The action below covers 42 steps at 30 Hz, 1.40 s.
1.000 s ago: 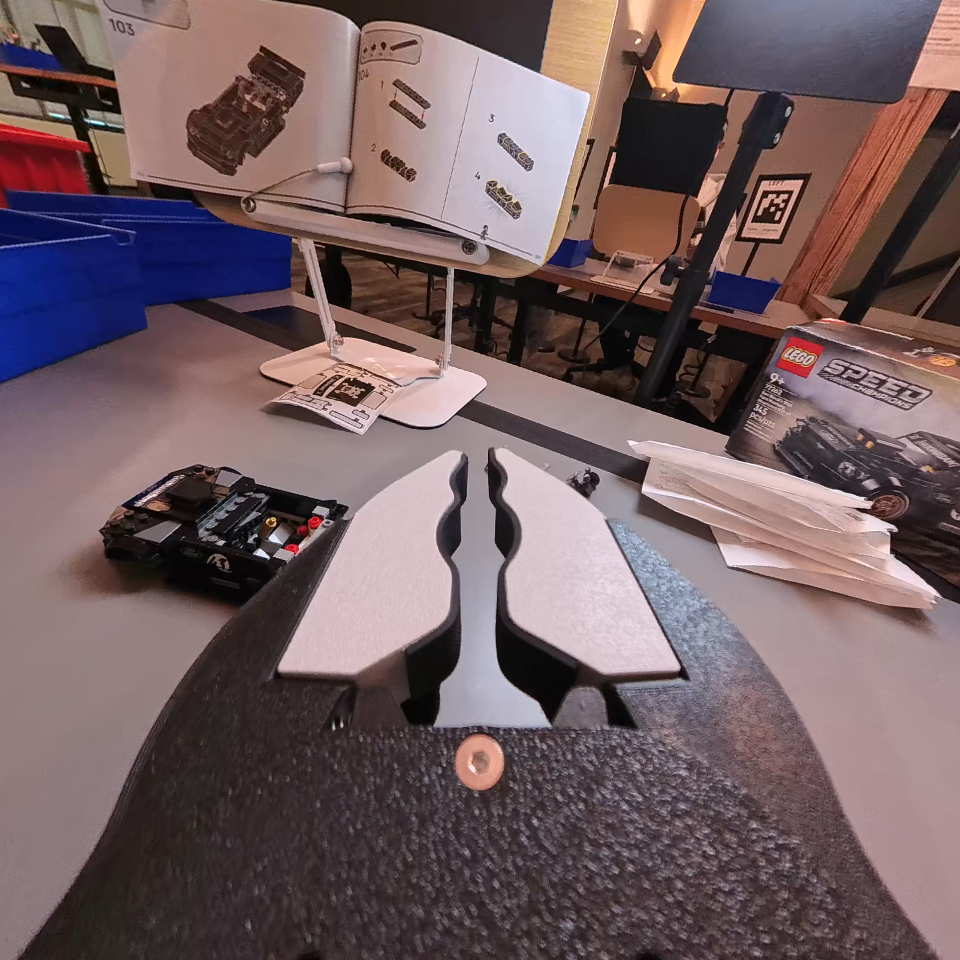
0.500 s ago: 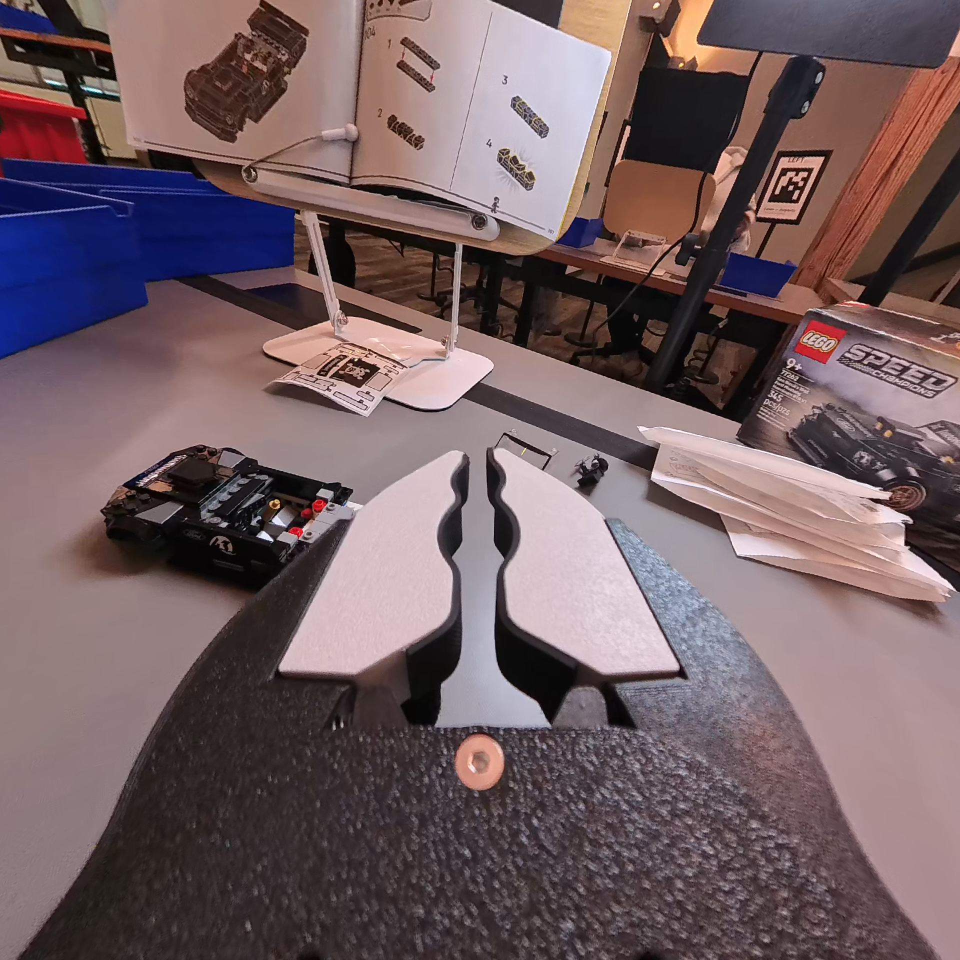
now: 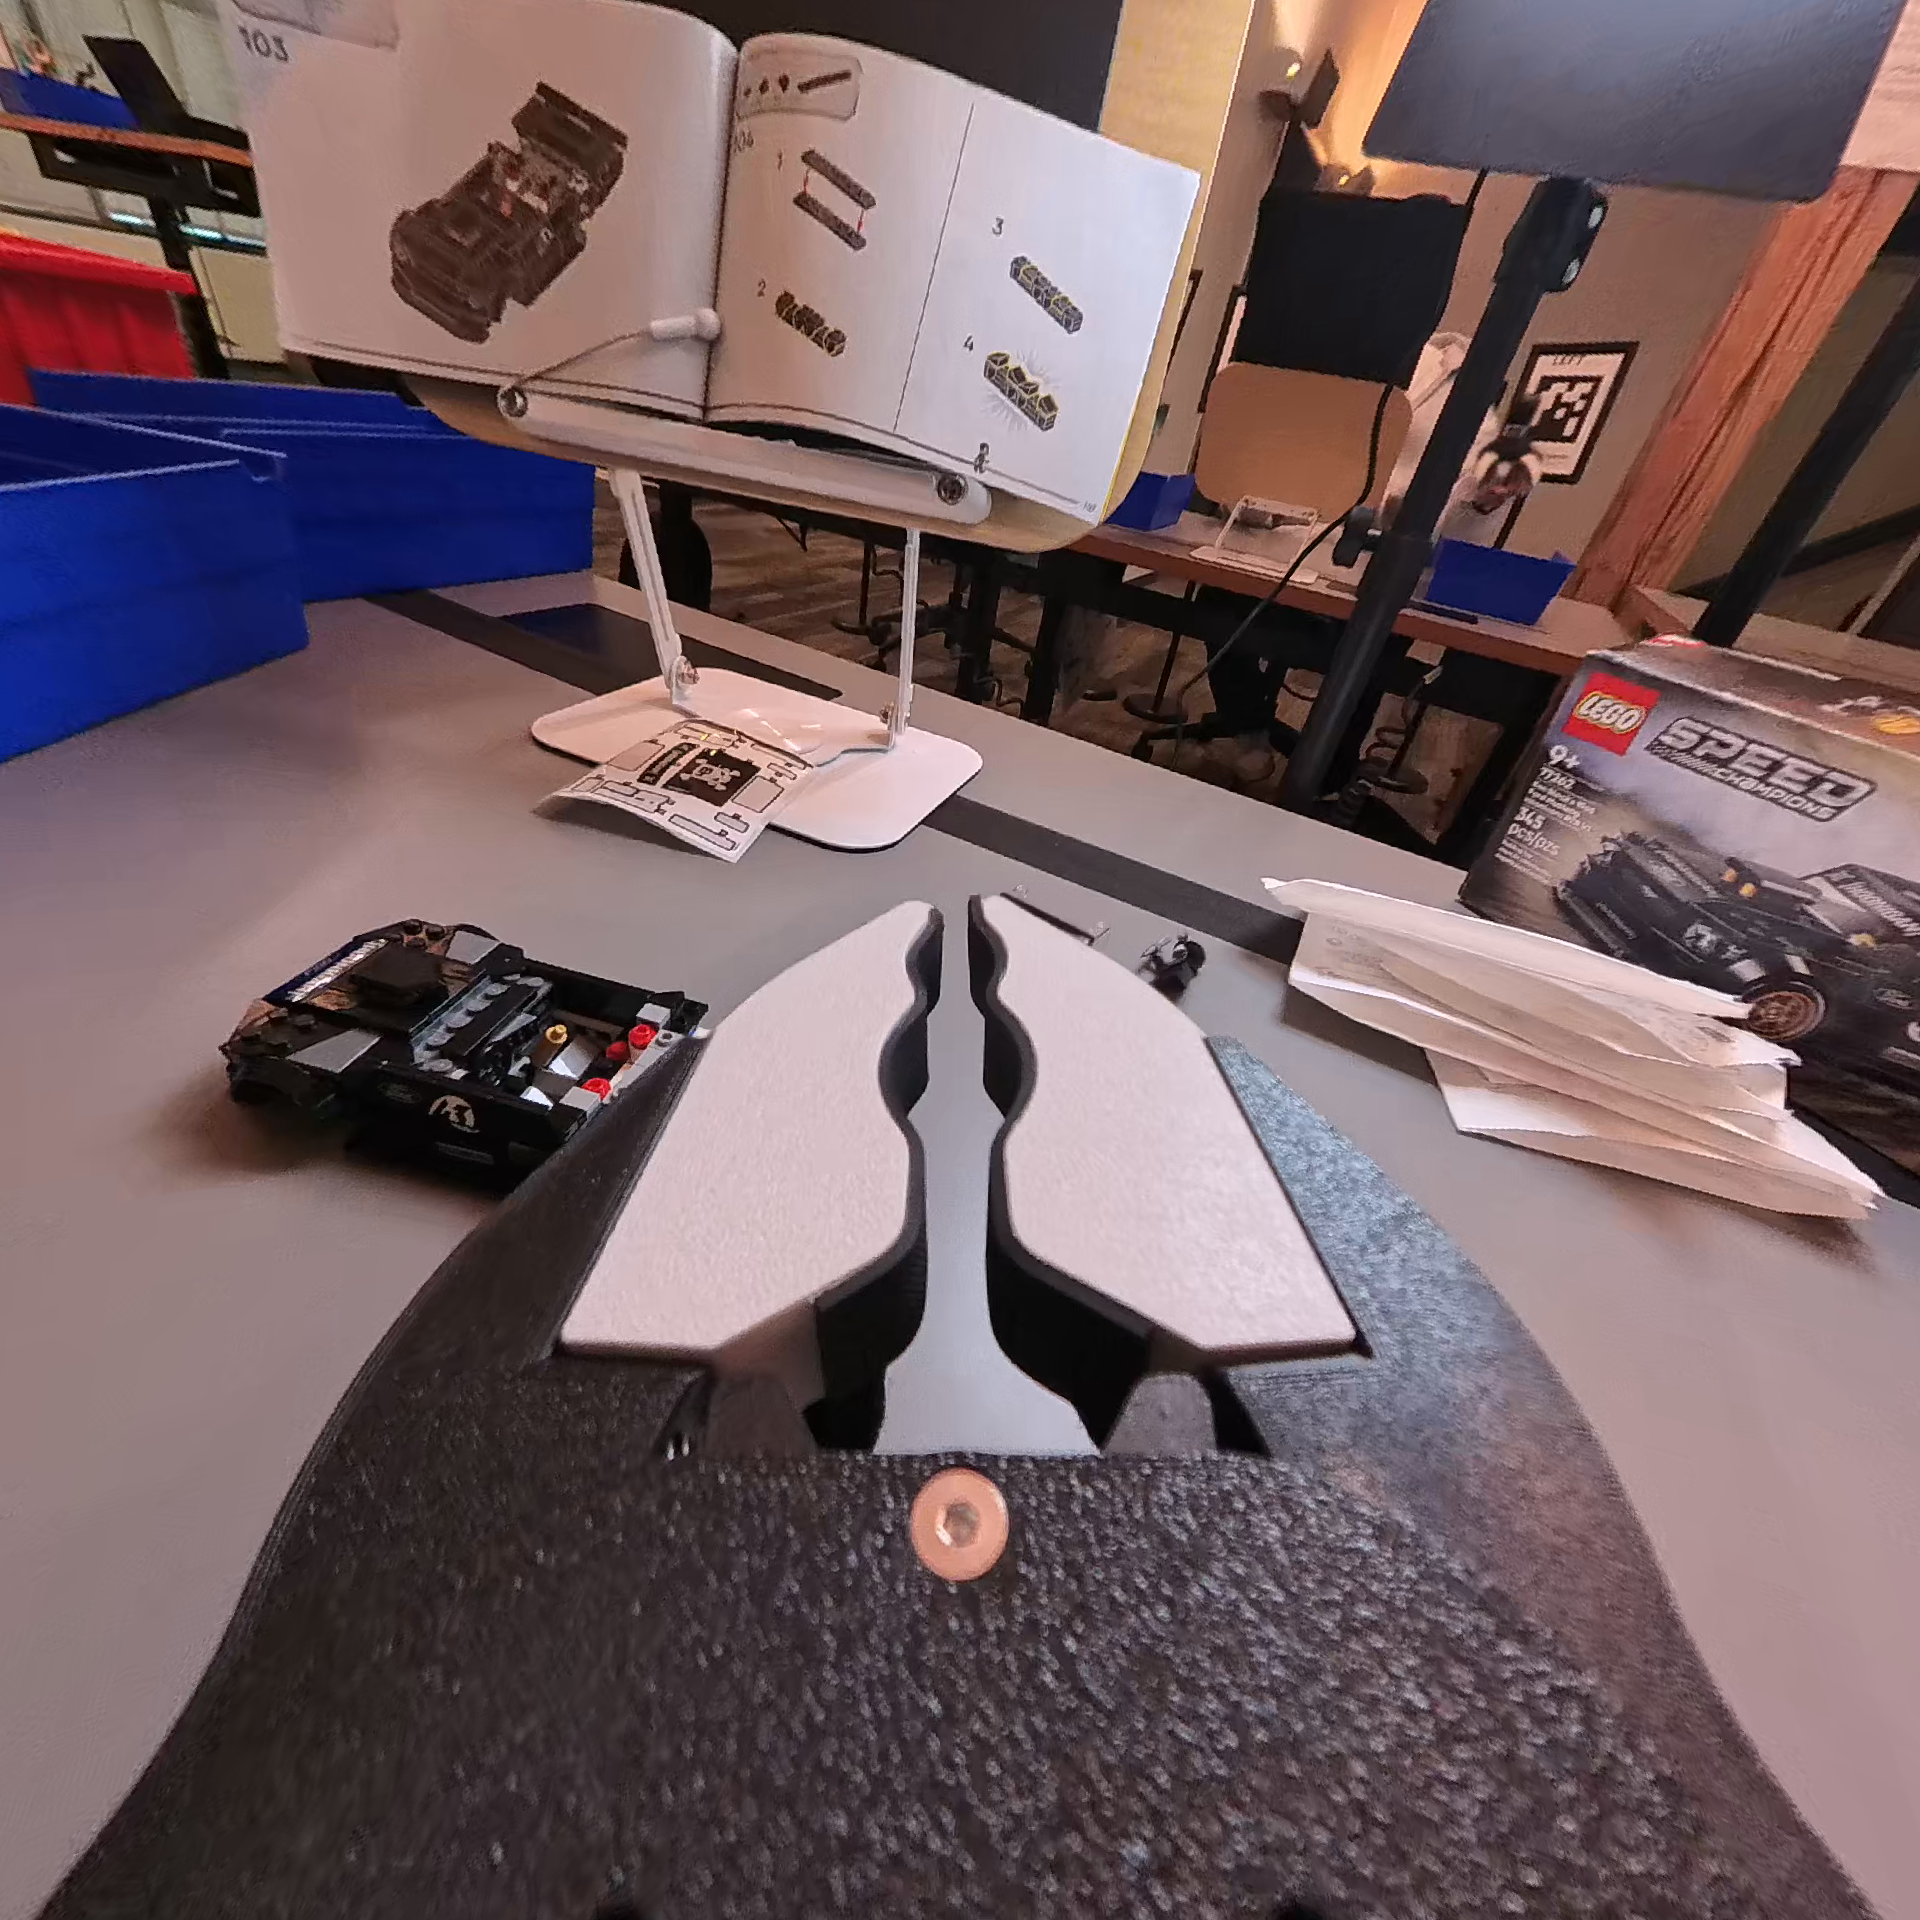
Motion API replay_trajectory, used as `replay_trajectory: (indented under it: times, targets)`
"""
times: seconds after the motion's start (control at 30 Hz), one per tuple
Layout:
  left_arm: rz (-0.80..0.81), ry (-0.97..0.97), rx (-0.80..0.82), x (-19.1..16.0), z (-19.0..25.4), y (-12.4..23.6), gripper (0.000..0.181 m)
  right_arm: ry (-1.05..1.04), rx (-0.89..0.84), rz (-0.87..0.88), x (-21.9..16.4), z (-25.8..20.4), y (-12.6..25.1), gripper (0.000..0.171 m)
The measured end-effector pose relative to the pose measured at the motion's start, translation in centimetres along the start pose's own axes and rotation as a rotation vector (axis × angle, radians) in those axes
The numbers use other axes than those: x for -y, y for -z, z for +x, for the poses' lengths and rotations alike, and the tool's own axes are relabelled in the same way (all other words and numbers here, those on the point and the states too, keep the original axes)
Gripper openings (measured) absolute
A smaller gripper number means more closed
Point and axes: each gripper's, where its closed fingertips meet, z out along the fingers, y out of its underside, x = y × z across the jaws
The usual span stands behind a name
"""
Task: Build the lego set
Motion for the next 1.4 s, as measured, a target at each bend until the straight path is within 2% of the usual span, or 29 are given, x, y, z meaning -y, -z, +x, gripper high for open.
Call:
replay_trajectory:
  times: [0.17,0.63,1.03,1.17,1.27,1.4]
  targets:
    - [0.131,-0.009,0.122,2.7,-2.6,-0.2,0.023,0.017,-0.050,0.034,0.8,0.8,0.6,0.005]
    - [0.069,-0.021,0.071,4.1,-2.9,-2.7,0.030,-0.035,-0.312,0.028,0.6,6.0,3.3,0.029]
    - [0.047,-0.031,0.067,4.2,-2.7,-3.0,0.023,-0.076,-0.311,0.024,0.1,6.4,4.0,0.029]
    - [0.071,-0.032,0.133,3.9,-2.8,-1.2,0.023,-0.081,-0.304,0.031,0.3,6.4,4.1,0.029]
    - [0.129,-0.019,0.242,3.7,-3.3,1.8,0.022,-0.084,-0.297,0.039,0.4,6.3,4.2,0.029]
    - [0.314,0.075,0.433,4.3,-3.9,6.9,0.022,-0.090,-0.274,0.052,0.7,5.9,4.3,0.029]
